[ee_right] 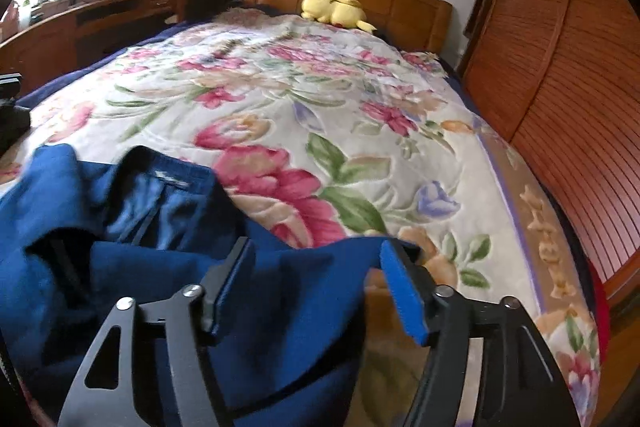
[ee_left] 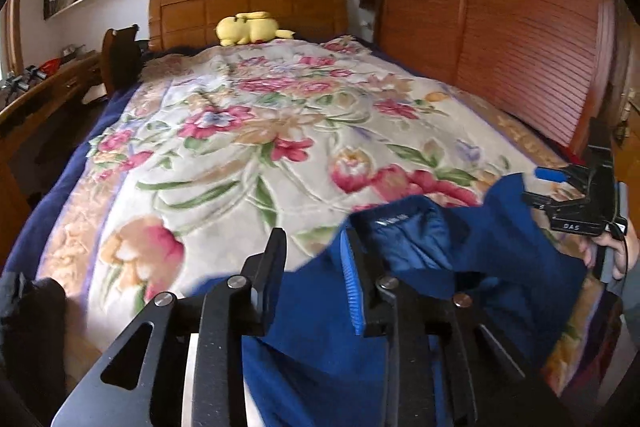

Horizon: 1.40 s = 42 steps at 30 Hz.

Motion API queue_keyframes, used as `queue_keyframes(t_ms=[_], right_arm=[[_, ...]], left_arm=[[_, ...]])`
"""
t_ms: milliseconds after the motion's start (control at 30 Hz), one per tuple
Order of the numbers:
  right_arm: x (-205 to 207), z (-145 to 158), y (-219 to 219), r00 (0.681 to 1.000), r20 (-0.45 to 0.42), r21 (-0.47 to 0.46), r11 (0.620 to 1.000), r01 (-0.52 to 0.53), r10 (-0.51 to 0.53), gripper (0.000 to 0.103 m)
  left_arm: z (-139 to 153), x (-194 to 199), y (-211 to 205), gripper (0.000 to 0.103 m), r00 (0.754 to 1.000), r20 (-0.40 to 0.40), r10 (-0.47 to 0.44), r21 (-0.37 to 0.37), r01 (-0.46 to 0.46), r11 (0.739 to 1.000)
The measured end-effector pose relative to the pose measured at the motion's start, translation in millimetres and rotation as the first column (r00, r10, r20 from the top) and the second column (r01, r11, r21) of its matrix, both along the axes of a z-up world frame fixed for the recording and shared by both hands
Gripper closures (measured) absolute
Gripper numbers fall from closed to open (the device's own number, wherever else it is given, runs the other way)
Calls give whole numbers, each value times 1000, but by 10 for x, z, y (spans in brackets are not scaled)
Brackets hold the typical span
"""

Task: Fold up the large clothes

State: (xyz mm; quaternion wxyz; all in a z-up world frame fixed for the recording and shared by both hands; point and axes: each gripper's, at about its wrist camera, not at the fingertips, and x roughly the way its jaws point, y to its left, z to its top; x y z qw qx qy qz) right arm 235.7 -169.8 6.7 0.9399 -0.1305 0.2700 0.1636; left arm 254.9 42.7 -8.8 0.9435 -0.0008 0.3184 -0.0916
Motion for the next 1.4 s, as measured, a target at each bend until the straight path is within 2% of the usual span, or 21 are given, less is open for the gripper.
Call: queue_keyframes(t_ms=[233,433,733,933,1100,1133,1167,1200,1233,1400], right_arm=[[-388,-150,159,989,-70,37,991,-129,131,32],[-516,-374,155,974,-145,39,985,-170,173,32],[-592,-545,81,966,-185,9,984,-180,179,32],[-490,-576,61,971,-183,-14,987,-158,153,32],[-307,-630,174,972,-192,-104,982,-157,135,33],[-275,-622,215,971,-190,-128,977,-169,143,49],[-255,-614,257,971,-188,-152,972,-177,147,82],[-228,-577,297,974,-174,-189,966,-179,146,97],[-204,-533,334,978,-147,-217,960,-175,145,101],[55,-257,566,982,-94,-263,947,-185,166,101]], left_arm=[[-279,-340,-219,73,999,-21,-46,-29,46,999],[-576,-627,-265,73,995,-79,-61,-36,59,998],[-848,-1051,-189,73,993,-119,-6,-49,0,999],[-945,-1136,-140,73,990,-138,16,-45,-23,999],[-957,-1176,-151,73,990,-139,22,-36,-27,999],[-951,-1181,-154,73,990,-138,22,-33,-27,999],[-944,-1189,-150,73,990,-137,22,-32,-26,999],[-937,-1203,-152,73,991,-135,22,-32,-26,999],[-934,-1213,-148,73,991,-134,21,-32,-25,999],[-907,-1256,-134,73,992,-122,21,-37,-26,999]])
